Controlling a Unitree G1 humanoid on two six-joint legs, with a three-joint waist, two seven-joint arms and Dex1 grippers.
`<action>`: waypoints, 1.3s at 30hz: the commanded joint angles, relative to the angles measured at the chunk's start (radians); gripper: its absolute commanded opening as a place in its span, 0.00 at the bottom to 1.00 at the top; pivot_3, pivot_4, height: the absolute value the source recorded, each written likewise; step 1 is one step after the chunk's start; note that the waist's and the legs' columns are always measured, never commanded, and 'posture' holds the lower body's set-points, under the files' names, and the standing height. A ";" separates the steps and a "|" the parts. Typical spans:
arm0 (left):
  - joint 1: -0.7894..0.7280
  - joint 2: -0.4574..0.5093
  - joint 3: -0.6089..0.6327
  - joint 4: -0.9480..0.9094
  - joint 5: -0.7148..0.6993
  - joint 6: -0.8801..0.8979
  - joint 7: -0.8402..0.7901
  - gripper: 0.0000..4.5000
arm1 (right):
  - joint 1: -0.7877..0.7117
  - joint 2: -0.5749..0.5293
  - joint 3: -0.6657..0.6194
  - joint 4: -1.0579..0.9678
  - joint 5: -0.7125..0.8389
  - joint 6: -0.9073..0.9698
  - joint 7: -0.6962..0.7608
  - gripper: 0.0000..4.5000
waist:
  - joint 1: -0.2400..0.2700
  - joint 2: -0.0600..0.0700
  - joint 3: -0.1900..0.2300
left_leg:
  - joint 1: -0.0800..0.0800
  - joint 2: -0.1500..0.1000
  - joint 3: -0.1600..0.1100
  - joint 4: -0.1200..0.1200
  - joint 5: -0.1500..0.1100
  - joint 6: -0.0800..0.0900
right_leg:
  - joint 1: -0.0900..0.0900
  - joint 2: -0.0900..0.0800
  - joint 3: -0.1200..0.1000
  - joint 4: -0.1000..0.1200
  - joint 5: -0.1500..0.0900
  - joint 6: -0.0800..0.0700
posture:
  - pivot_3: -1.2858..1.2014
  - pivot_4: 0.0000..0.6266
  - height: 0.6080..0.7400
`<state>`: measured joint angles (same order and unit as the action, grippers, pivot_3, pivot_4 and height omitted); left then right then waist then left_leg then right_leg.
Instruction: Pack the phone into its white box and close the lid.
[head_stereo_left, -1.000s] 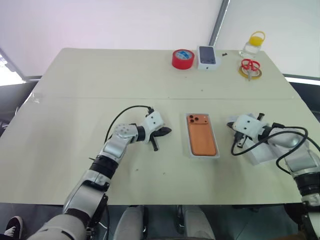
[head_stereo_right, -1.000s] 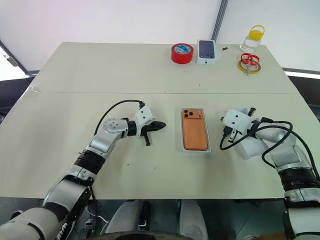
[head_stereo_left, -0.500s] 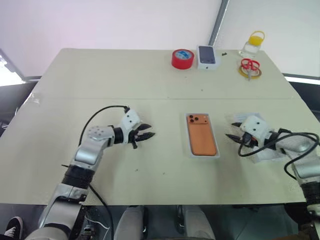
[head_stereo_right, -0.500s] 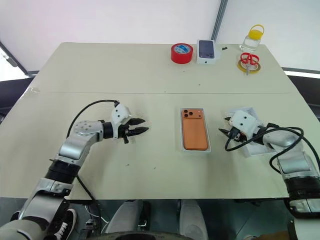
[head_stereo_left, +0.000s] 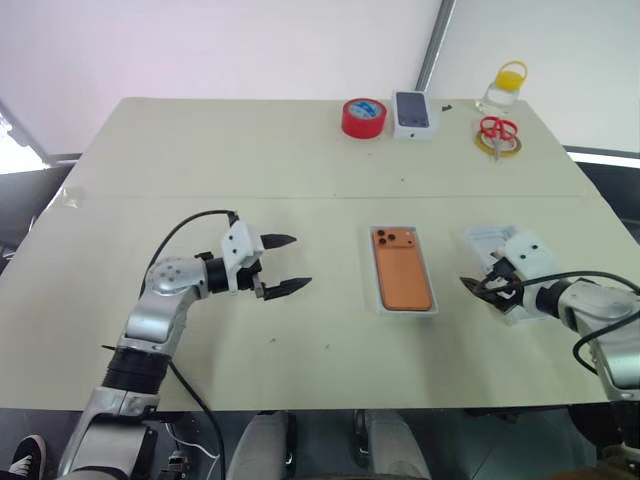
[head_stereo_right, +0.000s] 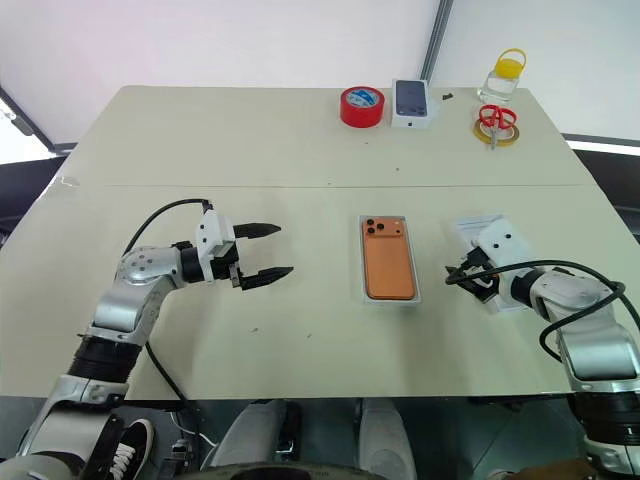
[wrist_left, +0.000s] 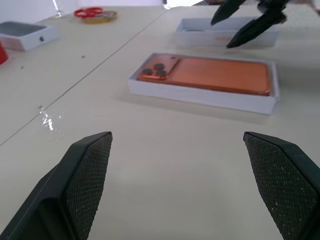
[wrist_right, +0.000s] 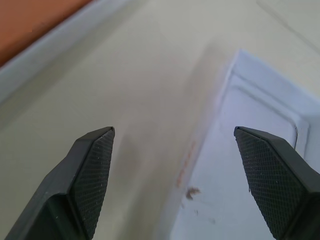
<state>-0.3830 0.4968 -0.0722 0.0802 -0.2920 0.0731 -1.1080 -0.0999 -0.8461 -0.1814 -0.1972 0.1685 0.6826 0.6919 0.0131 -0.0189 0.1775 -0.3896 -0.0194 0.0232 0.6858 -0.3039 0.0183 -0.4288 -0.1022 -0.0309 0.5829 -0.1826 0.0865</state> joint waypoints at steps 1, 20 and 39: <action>0.033 0.035 0.000 -0.063 -0.004 -0.035 -0.026 0.98 | -0.033 -0.040 -0.009 -0.092 0.051 0.168 0.020 0.89 | -0.001 0.001 0.000 | 0.000 0.000 0.000 0.000 0.000 0.000 | 0.000 0.000 0.000 0.000 0.000 0.000 | 0.52 0.24 1.00; 0.171 0.070 -0.022 -0.280 -0.001 -0.019 0.058 0.98 | -0.300 -0.117 0.134 0.135 0.159 0.549 0.077 0.89 | -0.001 0.001 0.000 | 0.000 0.000 0.000 0.000 0.000 0.000 | 0.000 0.001 0.000 0.000 0.000 0.000 | 0.52 0.24 1.00; 0.183 0.052 -0.043 -0.299 0.014 0.015 0.121 0.99 | -0.333 0.013 0.067 0.217 0.153 0.580 -0.062 0.01 | -0.003 -0.008 -0.006 | 0.001 0.001 0.000 0.000 0.000 0.000 | 0.001 0.002 0.000 -0.001 0.000 0.000 | 0.52 0.24 1.00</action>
<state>-0.1857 0.5471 -0.1152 -0.2003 -0.2720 0.0951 -0.9891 -0.4349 -0.8529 -0.1036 0.0182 0.3067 1.2393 0.6503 0.0101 -0.0267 0.1712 -0.3889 -0.0181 0.0232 0.6859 -0.3039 0.0185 -0.4277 -0.1001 -0.0310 0.5824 -0.1826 0.0866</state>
